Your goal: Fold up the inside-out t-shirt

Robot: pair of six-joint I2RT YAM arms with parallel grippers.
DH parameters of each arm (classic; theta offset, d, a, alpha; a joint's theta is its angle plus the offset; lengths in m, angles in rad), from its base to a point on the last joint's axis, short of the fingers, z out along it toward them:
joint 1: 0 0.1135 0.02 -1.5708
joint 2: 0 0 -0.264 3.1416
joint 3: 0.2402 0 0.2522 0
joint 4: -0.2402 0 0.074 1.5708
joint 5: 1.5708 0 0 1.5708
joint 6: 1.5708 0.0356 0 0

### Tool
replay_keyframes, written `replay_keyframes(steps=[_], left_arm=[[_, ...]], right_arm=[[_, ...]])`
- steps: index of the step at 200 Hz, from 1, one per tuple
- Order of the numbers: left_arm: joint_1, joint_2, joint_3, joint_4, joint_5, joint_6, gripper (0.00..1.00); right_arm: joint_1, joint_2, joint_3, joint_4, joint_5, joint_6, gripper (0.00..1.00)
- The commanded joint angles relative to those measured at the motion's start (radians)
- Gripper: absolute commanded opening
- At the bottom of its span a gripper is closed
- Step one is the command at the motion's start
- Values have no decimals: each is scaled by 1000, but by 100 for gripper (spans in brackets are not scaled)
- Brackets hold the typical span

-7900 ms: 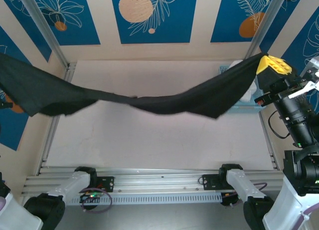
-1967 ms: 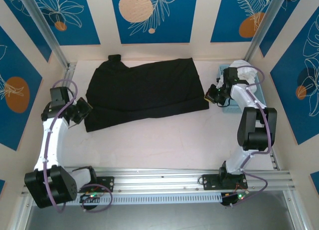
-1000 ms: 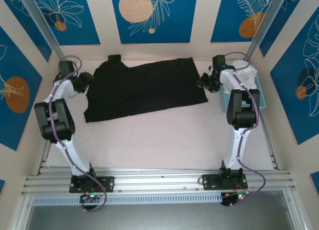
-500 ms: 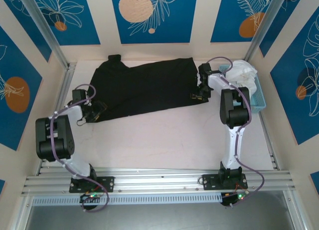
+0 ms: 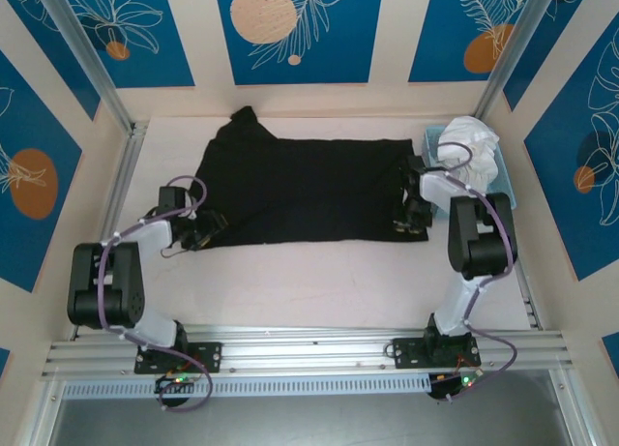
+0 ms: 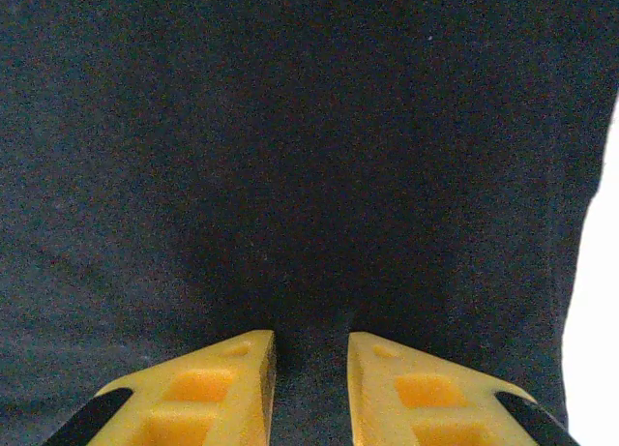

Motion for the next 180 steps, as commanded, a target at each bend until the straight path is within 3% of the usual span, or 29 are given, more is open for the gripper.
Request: replay_keyframes(steps=[1, 14, 27, 40, 67, 86, 127, 180], left_arm=[[-30, -131, -20, -107, 23, -19, 61], [-22, -195, 5, -142, -30, -2, 62], [-1, -214, 25, -156, -82, 9, 64], [33, -191, 26, -131, -62, 4, 63], [70, -98, 22, -42, -38, -20, 62], [96, -59, 14, 5, -34, -31, 59], [121, -23, -39, 46, -28, -27, 57], [135, -27, -109, 83, -19, -28, 56]], right_arm=[[-8, -152, -93, 8, 36, 25, 27], [68, -268, -140, 141, -1, -51, 31], [159, -349, -176, 302, -144, -122, 40], [257, -367, -181, 454, -269, -177, 46], [508, -206, -39, 594, -285, -310, 49], [624, -47, 94, 641, -310, -397, 51], [760, 241, 385, 576, -329, -557, 60], [817, 442, 588, 468, -270, -662, 61]])
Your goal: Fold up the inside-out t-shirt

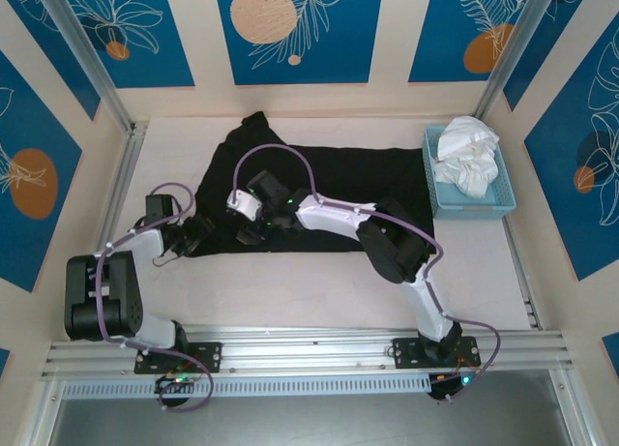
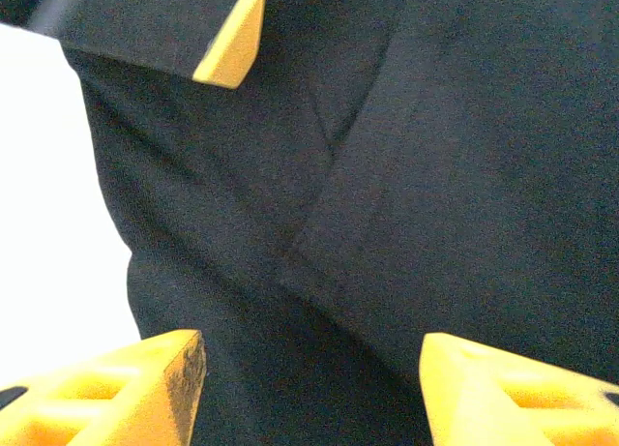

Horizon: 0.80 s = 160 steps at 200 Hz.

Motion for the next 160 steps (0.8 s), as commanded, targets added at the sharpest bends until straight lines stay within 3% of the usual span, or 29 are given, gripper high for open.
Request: replay_keyframes(steps=[1, 48, 59, 85, 102, 124, 151, 160], left_arm=[[15, 4, -38, 9, 10, -6, 56], [21, 1, -59, 22, 18, -2, 56], [22, 0, -65, 26, 20, -4, 56], [22, -3, -76, 32, 24, -4, 56], [25, -10, -78, 28, 20, -3, 56], [28, -24, -79, 21, 14, 2, 56], [29, -29, -77, 14, 4, 12, 56], [30, -28, -76, 14, 2, 14, 56]], right_arm=[[9, 49, 78, -72, 22, -89, 61], [18, 113, 158, -122, 61, -117, 55], [18, 127, 177, -129, 68, -116, 46], [6, 135, 209, -130, 85, -75, 13], [-17, 117, 227, -121, 111, 7, 1], [-80, 95, 280, -126, 165, 175, 0], [-188, 156, 435, -242, 128, 440, 0], [-217, 195, 499, -292, 115, 504, 6]])
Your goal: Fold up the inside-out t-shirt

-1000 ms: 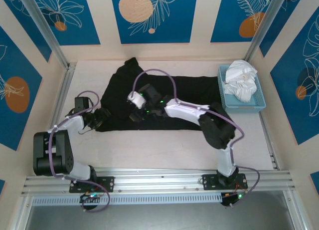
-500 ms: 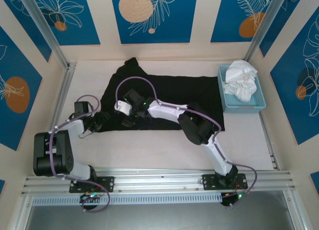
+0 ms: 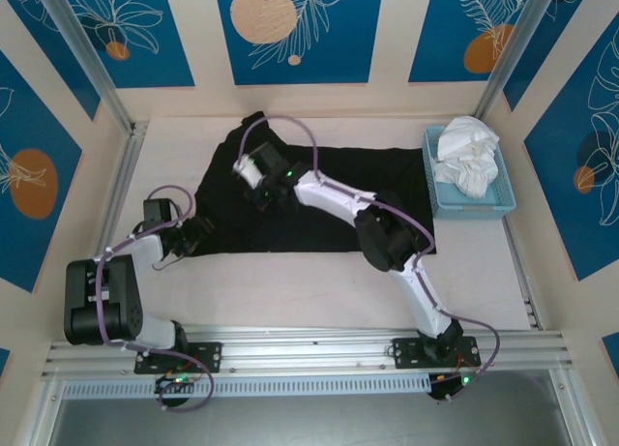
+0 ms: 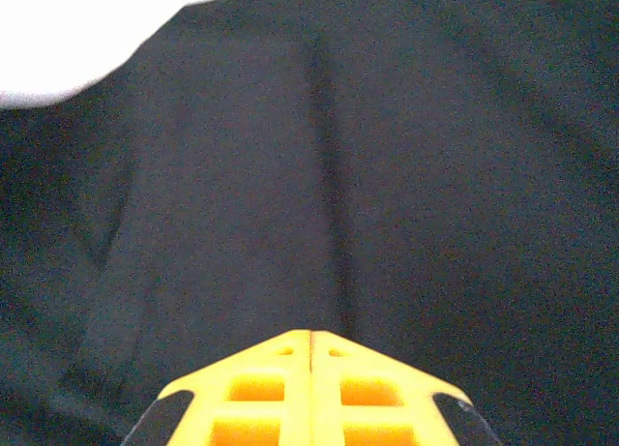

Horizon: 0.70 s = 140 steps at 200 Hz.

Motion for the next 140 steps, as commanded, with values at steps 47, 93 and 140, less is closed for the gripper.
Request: replay_keyframes(steps=[47, 93, 140], left_arm=[[15, -12, -15, -68, -23, 18, 57], [15, -21, -16, -73, -24, 17, 58], [16, -25, -24, -75, -30, 18, 58]], right_arm=[[-135, 129, 261, -186, -202, 194, 31], [21, -60, -85, -64, -194, -295, 45], [126, 48, -23, -122, -104, -416, 54]])
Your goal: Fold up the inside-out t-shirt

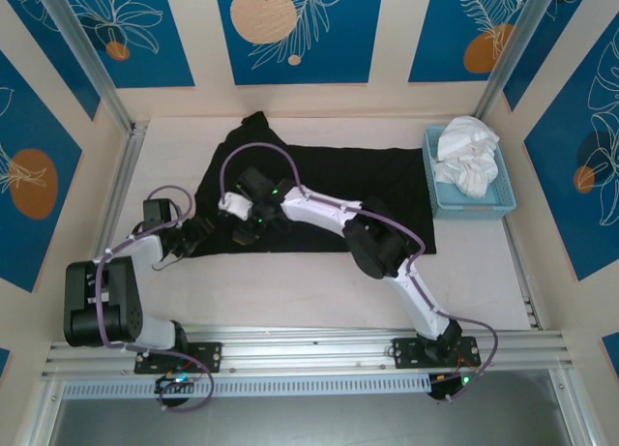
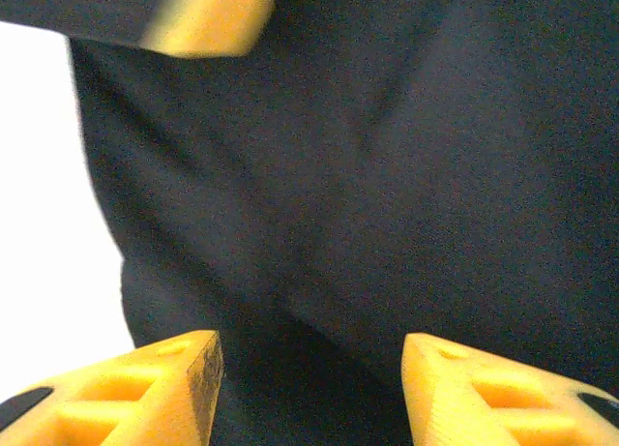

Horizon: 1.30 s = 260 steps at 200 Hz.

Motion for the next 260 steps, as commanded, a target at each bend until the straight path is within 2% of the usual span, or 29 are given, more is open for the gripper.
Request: replay_keyframes(steps=[1, 62, 106, 119, 150, 174, 231, 254, 260], left_arm=[[17, -13, -23, -59, -29, 14, 58], [16, -6, -25, -50, -27, 16, 58], [16, -6, -29, -49, -31, 17, 58], [17, -5, -29, -47, -29, 17, 58], [18, 0, -32, -45, -31, 18, 58], [17, 3, -34, -43, -29, 19, 58], [19, 5, -33, -42, -31, 19, 58], [19, 9, -34, -38, -27, 19, 58], [19, 10, -33, -39, -28, 18, 58]], right_arm=[[-5, 31, 50, -19, 42, -119, 54], [-6, 89, 132, -67, 64, -138, 52], [-12, 116, 161, -75, 59, -140, 44], [-12, 123, 173, -78, 58, -140, 38], [-14, 121, 176, -71, 52, -135, 14], [-28, 98, 148, -34, 32, -94, 0], [-133, -8, 56, 88, -108, 158, 0], [-143, -28, 27, 91, -174, 127, 0], [-136, -31, 18, 88, -178, 99, 5]])
